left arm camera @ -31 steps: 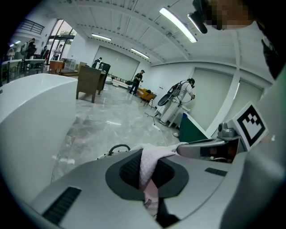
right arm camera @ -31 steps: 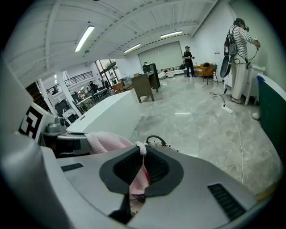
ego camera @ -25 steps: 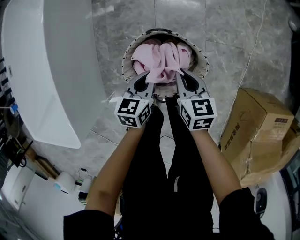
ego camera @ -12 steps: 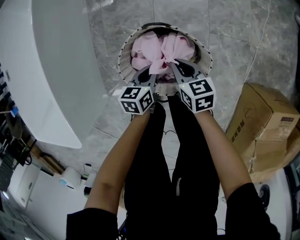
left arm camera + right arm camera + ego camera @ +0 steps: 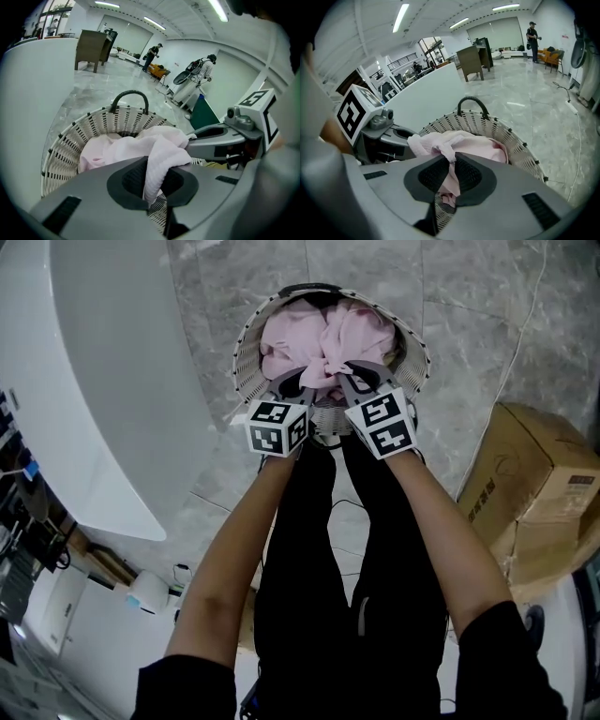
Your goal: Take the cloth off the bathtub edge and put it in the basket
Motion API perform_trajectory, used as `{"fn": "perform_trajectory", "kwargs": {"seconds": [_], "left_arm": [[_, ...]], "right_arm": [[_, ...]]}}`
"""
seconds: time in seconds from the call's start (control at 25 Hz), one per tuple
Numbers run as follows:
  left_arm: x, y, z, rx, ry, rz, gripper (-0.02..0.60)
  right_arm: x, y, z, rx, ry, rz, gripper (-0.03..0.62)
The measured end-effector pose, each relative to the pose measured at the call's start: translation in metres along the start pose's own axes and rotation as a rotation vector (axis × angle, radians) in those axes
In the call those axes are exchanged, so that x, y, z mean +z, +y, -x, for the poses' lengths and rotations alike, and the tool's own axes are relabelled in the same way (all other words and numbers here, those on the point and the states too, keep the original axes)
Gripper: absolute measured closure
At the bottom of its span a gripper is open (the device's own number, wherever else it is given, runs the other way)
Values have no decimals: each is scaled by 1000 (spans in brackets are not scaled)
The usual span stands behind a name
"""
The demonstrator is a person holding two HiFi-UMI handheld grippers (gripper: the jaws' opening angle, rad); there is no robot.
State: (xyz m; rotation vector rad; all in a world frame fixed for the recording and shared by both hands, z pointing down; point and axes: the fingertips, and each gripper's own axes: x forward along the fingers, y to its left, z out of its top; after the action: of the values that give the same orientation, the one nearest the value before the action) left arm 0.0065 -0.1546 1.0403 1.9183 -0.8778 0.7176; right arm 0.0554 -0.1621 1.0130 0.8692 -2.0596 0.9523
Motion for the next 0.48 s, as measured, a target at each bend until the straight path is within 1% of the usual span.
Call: {"fn": "perform_trajectory", "kwargs": {"seconds": [0.04,0.08,0.16,0.28,0.4,0.44,0.48], "left_arm": [[-1,2,-3,5,16,-11,538],[-1,2,-5,6,29,-30,486],[0,-1,-12,-1,46,-70,474],[-3,-1,-17,-9,60,-76,463],[-9,4,-15,2,73,-68,414],[-11,4,-12,-3,81,-74,396],[-13,1,-9,-14,89,-90,393]], "right_arm": [[0,-2,-1,0,-6,-5,559],[2,-4,0,-2,-21,-4,559],[6,-10,2,-6,-45,19,559],[1,-16,0,-3,-22,42,556],[-2,-18,0,4,-11,29,503],[0,-18,2,7,-21,26,499],[3,-17,5,11,-36,28,499]]}}
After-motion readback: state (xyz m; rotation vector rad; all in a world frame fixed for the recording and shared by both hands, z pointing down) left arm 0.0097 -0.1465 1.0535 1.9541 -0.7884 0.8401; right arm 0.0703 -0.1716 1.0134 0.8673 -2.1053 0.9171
